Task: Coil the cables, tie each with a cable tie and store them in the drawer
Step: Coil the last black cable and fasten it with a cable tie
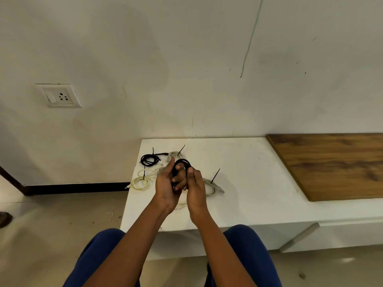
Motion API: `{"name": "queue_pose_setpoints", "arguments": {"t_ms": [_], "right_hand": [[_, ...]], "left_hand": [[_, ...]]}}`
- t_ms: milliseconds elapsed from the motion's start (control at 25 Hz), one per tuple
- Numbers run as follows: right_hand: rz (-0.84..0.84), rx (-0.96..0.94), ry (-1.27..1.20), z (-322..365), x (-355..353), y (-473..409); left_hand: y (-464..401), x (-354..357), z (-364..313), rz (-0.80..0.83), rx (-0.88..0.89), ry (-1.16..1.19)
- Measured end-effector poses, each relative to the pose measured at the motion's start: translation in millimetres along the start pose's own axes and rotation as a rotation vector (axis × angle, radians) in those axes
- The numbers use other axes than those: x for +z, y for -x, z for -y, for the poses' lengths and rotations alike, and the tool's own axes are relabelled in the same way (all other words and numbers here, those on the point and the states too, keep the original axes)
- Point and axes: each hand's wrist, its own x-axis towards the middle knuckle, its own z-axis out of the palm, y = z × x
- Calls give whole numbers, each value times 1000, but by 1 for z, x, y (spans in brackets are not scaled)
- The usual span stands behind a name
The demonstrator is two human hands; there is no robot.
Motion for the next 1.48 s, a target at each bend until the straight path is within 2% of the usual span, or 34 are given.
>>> {"name": "queue_pose_setpoints", "arguments": {"t_ms": [120,320,560,720,880,1080,1160,1280,1480], "right_hand": [[-34,-99,63,-3,1,-3],[-47,-255,429,-11,-2,-3],[-34,-270,498,-15,-3,-3],[-61,-370,581,-11,-5,-3],[-87,-406,725,-6,-13,-6],[-44,-403,819,-1,-21,-10],[-19,-379,776,-1,-21,-9],[2,-264,570,-2,-15,-3],[20,50,70,10,-15,-3]], "left_hand": [[1,0,-1,-22,-5,-56],[1,3,7,-192,70,-232],[1,9,11,-323,134,-311],[0,9,12,-376,178,-380],[-1,3,14,-384,259,-638],[2,-5,20,-297,516,-1052],[-1,-4,21,-292,530,-1037],[-5,-6,25,-313,528,-1038],[-11,-7,29,-316,501,-1094]]}}
